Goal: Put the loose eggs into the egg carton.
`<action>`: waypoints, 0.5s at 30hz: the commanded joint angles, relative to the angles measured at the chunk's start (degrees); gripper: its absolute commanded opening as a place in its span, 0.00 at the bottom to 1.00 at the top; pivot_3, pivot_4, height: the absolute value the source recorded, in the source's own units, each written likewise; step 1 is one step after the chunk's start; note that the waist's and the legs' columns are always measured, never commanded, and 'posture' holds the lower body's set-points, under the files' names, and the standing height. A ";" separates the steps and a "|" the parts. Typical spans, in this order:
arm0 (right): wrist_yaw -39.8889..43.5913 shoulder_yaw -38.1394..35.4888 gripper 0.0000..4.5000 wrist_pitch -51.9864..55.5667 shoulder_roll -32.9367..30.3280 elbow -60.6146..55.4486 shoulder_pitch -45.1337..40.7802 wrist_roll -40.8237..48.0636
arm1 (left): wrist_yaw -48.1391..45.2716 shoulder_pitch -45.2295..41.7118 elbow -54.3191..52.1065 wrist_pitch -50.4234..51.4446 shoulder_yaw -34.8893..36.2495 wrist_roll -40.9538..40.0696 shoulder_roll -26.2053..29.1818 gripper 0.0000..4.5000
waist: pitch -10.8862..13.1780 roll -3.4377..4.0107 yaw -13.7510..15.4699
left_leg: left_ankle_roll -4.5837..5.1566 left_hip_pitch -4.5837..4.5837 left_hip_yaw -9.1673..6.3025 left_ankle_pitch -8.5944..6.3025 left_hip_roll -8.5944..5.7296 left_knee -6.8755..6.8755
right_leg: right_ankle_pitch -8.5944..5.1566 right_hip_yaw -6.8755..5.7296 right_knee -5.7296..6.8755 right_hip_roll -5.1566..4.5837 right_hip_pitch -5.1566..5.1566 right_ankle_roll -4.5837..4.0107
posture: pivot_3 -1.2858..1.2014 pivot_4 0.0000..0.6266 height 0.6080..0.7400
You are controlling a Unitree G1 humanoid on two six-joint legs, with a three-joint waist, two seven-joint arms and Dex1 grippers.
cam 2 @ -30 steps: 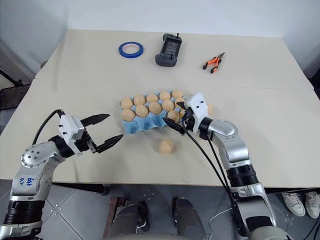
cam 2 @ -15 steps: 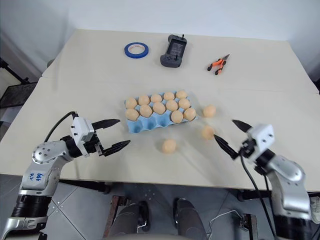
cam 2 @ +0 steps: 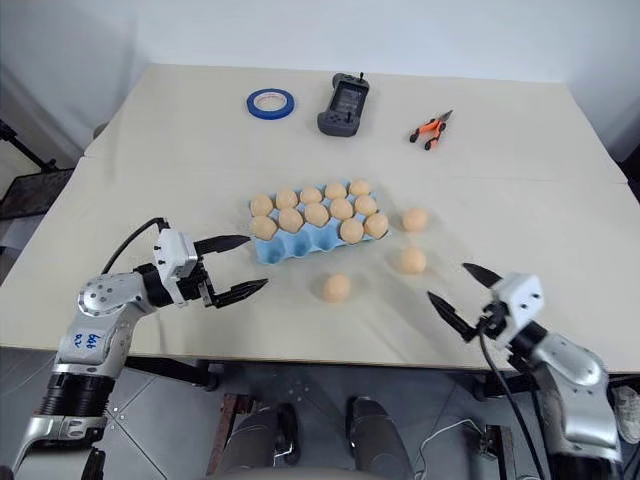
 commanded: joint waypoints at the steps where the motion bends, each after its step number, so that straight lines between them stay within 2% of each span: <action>1: -0.98 2.83 0.99 3.22 -1.13 0.43 -4.63 -1.44 | -1.69 -0.61 -1.73 0.14 -0.11 -1.52 0.11 1.00 | -0.02 0.03 0.07 | 0.00 -0.01 0.00 0.00 0.00 -0.01 | 0.00 -0.01 -0.01 0.00 0.00 0.00 | 0.52 0.24 1.00; 11: -2.85 8.35 0.99 1.95 0.33 15.51 -16.17 -7.71 | -4.17 0.84 -5.51 -1.58 -1.61 -1.39 -0.24 1.00 | -0.02 0.03 0.31 | 0.07 -0.18 0.00 -0.04 0.01 -0.08 | 0.11 -0.07 0.02 0.00 -0.17 0.21 | 0.52 0.24 1.00; 15: -3.01 7.68 0.79 -0.15 1.29 17.58 -17.59 -7.35 | -3.18 1.58 -7.35 -0.57 -0.98 -2.15 -0.47 1.00 | -0.02 0.03 0.16 | 0.08 -0.17 0.01 -0.04 0.01 0.00 | 0.13 -0.05 0.07 0.01 -0.17 0.24 | 0.52 0.24 1.00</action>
